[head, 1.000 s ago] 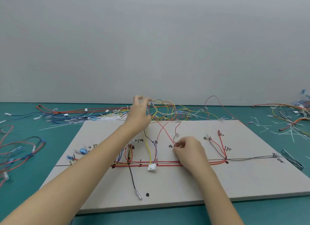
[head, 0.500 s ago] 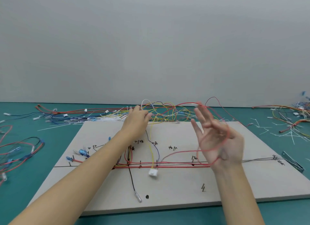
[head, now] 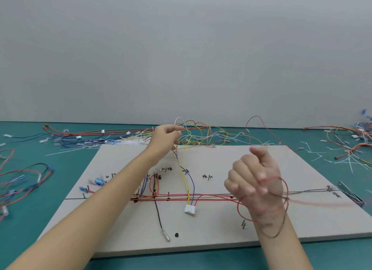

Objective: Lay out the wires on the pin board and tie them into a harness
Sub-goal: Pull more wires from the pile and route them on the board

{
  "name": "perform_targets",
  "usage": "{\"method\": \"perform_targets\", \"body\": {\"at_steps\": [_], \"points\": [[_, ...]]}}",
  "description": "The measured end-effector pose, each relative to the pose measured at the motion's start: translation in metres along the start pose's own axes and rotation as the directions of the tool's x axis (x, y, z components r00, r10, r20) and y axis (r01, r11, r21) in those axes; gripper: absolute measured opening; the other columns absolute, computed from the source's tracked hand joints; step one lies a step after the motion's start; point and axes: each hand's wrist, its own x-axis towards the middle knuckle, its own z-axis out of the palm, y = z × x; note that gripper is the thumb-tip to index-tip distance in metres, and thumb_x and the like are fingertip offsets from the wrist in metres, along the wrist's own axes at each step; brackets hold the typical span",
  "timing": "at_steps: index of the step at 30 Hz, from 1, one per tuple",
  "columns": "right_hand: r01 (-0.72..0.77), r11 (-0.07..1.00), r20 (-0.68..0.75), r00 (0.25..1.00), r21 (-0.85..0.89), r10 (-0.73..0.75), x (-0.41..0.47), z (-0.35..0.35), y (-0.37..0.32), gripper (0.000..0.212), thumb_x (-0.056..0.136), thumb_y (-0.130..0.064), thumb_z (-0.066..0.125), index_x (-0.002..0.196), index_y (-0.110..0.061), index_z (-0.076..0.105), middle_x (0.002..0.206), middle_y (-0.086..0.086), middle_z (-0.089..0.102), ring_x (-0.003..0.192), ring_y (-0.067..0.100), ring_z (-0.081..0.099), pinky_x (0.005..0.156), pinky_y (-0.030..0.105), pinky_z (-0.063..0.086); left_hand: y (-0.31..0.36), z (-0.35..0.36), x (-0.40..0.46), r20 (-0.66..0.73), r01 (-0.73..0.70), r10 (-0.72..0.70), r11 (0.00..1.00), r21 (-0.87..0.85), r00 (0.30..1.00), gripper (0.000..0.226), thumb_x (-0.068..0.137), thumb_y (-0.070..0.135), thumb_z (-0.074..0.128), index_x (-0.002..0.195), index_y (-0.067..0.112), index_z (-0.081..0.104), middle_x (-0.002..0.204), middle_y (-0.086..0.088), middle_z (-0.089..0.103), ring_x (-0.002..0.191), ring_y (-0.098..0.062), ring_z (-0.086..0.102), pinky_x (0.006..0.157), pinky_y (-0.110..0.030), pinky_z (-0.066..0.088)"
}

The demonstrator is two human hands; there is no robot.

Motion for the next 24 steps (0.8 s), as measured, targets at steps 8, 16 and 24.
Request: {"method": "perform_targets", "body": {"at_steps": [8,16,24], "points": [[-0.471,0.183,-0.474,0.629,-0.863,-0.616,0.033,-0.028,0.043,0.012,0.082,-0.009,0.068,0.071,-0.006,0.073,0.061,-0.001,0.063,0.055,0.008,0.051,0.053,0.018,0.041,0.006,0.002,-0.006,0.044,0.018,-0.016,0.999,-0.045,0.999,0.039,0.086,-0.009,0.048,0.113,0.010,0.070,0.086,0.005,0.068,0.070,0.005,0.055,0.054,-0.007,0.039],[-0.763,-0.120,-0.636,0.605,-0.635,-0.479,0.050,-0.044,0.067,0.019,0.077,-0.037,0.072,0.071,-0.018,0.073,0.058,-0.009,0.059,0.068,0.016,0.061,0.067,0.025,0.048,0.012,0.009,-0.015,0.142,0.013,0.001,0.995,-0.098,0.990,0.049,0.082,-0.018,0.045,0.118,0.007,0.067,0.095,0.002,0.071,0.079,-0.002,0.054,0.054,-0.004,0.039],[-0.488,0.185,-0.499,0.659,-0.853,-0.563,0.044,-0.037,0.062,0.021,0.089,-0.010,0.064,0.070,-0.007,0.071,0.051,-0.008,0.058,0.047,0.000,0.051,0.056,0.016,0.042,0.005,0.002,-0.016,0.161,-0.180,0.147,0.961,0.210,0.976,0.059,0.074,-0.023,0.039,0.107,0.014,0.070,0.094,0.002,0.069,0.090,-0.001,0.061,0.069,-0.008,0.044]]}}
